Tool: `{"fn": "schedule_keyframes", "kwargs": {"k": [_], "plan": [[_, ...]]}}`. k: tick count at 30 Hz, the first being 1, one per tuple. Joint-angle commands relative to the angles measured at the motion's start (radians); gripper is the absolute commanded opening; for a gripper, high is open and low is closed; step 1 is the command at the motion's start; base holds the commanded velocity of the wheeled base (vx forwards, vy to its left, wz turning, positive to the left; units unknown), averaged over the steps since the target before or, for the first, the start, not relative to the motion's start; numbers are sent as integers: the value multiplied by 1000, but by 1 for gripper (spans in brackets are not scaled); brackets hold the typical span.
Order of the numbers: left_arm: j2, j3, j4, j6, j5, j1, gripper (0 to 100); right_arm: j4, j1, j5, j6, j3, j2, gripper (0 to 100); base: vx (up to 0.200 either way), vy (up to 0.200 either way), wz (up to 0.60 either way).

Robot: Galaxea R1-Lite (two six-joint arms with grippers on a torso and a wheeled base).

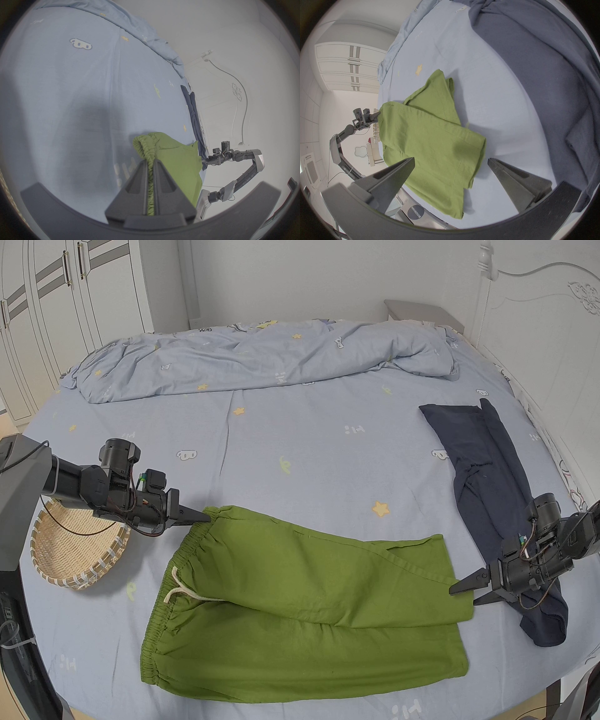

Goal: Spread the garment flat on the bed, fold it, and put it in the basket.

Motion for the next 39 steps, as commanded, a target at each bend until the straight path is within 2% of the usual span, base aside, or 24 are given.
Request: {"fn": "schedule_keyframes", "kwargs": {"k": [1,10,11,27,34,36,39], "plan": [[-3,0,0,-1,0,0,0,-22,11,1,11,-4,60,100,0,0,0],[-3,0,0,-1,0,2,0,-44,3,1,17,-7,59,100,0,0,0],[-3,0,0,-1,0,2,0,-44,3,1,17,-7,59,0,0,0,0],[-14,8,0,1,0,14,0,-45,-21,-1,14,-8,43,0,0,0,0],[-112,71,0,-1,-1,48,0,-45,-9,-2,15,-11,-72,0,0,0,0],[-209,125,0,-1,-4,72,0,-41,19,-11,23,-64,-155,0,0,0,0],[-252,149,0,-1,-4,74,0,-39,52,-27,57,-123,-171,0,0,0,0]]}}
